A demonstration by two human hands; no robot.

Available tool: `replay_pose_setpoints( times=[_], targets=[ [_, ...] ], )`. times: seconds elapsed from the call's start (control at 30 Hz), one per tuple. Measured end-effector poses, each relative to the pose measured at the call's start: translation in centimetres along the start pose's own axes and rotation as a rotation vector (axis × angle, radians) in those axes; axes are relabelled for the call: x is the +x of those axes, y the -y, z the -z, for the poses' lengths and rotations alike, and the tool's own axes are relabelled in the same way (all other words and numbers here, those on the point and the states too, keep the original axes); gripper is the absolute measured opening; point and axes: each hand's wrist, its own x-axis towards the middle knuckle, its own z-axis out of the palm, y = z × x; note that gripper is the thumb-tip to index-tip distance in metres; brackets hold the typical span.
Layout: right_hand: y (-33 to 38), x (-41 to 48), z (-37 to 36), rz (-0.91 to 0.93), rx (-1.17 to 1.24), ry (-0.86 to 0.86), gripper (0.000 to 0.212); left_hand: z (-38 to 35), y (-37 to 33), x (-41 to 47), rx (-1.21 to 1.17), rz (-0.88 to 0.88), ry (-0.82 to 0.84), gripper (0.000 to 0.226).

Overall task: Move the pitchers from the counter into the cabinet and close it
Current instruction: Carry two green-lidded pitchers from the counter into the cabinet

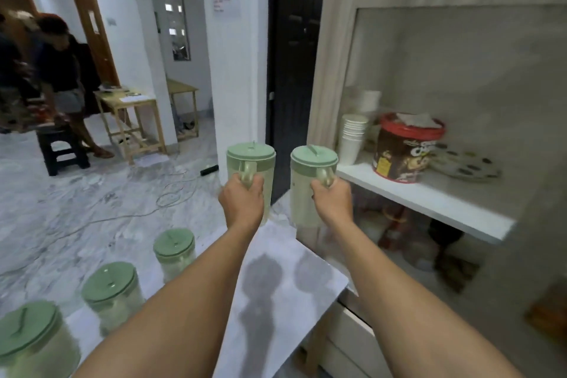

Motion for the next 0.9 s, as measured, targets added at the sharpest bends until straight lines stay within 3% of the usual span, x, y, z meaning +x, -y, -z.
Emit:
replay_pose_setpoints(
  times=[0.43,0.9],
  targets=[
    [6.5,-12.2,19.0,0.036,-0.059,-0.287,0.012,3.2,-12.7,-13.7,-0.141,-0.174,0.225,0.022],
    [3.9,-27.7,39.9,-0.037,-0.160,-0.633,0.016,1.8,-18.8,-35.3,-0.278,-0.269,0.508,0.020]
  ],
)
